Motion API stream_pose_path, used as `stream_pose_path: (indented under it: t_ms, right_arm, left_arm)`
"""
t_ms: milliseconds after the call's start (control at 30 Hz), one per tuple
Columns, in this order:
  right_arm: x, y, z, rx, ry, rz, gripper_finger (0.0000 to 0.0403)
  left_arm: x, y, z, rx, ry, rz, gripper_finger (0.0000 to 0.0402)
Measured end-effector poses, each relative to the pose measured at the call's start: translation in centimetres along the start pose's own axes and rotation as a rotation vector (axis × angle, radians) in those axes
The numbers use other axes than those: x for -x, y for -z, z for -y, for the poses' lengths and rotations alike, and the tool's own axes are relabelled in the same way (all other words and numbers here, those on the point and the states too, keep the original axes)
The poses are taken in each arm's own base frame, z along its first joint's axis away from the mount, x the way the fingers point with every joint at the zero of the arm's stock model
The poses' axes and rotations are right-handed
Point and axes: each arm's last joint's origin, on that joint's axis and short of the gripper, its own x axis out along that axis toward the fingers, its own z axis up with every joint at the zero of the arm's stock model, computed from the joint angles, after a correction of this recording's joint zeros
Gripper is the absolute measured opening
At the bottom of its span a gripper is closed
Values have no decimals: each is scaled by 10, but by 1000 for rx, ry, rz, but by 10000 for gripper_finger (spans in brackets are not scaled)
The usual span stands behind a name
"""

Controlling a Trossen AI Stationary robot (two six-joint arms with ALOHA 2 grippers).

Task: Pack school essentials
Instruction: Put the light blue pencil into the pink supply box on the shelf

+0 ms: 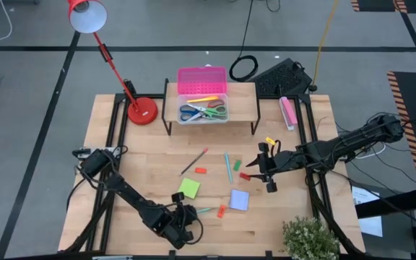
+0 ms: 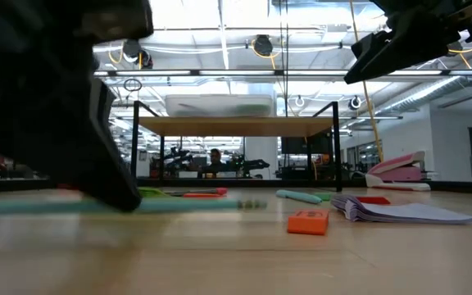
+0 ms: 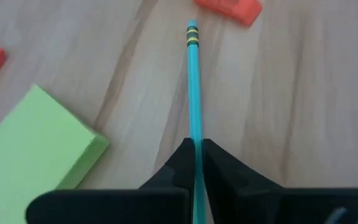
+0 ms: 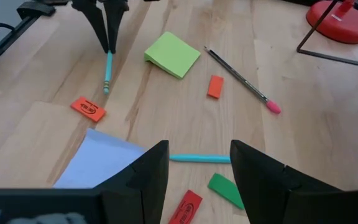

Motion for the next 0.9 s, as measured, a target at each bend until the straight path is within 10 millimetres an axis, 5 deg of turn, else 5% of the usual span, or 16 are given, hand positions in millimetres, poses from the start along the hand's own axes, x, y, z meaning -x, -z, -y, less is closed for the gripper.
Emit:
stream_pose_path:
  t_ms: [567, 900]
  right_arm:
    - [0, 1, 0, 2, 0, -12, 164]
    - [0, 4, 0, 9, 0, -37, 164]
  left_arm:
    - [21, -46, -30, -17, 11, 83, 26]
    - [66, -98, -87, -124, -10, 189, 26]
